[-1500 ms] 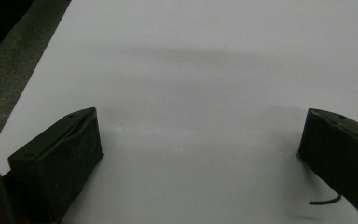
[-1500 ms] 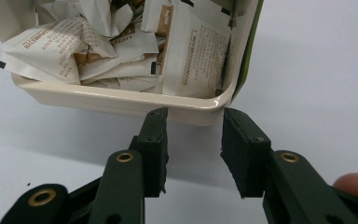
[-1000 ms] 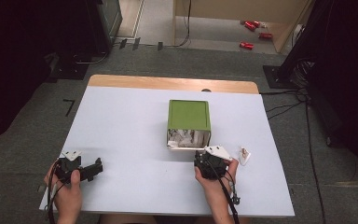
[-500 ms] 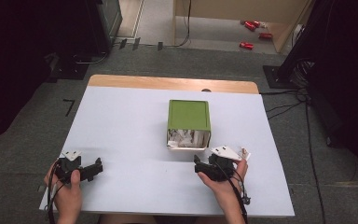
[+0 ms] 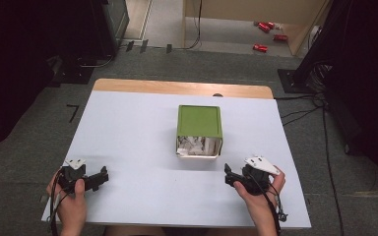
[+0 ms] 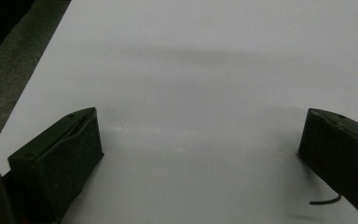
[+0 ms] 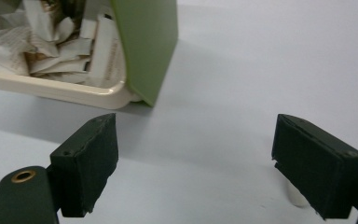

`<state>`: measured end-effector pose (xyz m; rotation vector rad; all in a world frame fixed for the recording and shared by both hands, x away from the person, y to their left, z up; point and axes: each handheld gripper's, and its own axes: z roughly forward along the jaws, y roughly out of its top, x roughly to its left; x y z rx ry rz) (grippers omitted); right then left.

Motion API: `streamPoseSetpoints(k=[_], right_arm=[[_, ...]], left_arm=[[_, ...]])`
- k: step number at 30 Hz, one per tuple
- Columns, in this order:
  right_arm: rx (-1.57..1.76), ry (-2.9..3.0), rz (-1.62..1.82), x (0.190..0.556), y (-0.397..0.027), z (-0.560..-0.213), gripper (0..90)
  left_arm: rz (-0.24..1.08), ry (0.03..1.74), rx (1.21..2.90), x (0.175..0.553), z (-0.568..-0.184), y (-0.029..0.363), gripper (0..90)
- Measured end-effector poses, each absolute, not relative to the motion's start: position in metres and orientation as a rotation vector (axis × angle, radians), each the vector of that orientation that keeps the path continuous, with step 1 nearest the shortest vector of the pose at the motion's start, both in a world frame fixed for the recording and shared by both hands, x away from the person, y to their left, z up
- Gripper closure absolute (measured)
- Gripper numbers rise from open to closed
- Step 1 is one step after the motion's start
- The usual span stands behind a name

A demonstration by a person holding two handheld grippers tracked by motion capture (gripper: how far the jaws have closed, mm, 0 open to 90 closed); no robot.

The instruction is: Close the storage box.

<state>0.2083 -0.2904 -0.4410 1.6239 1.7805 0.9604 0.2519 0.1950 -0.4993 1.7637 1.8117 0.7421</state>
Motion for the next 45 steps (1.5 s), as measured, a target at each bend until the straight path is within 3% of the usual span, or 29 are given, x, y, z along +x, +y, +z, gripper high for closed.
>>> streamPoseSetpoints(k=[26,45], right_arm=[[1.664,1.711,0.890,0.182,-0.368,-0.449,14.8],[1.785,1.659,0.821,0.170,-0.423,-0.481,14.9]], left_arm=[[0.742,1.811,1.764,0.252,-0.499,0.195,0.0],[0.743,1.811,1.763,0.252,-0.499,0.195,0.0]])
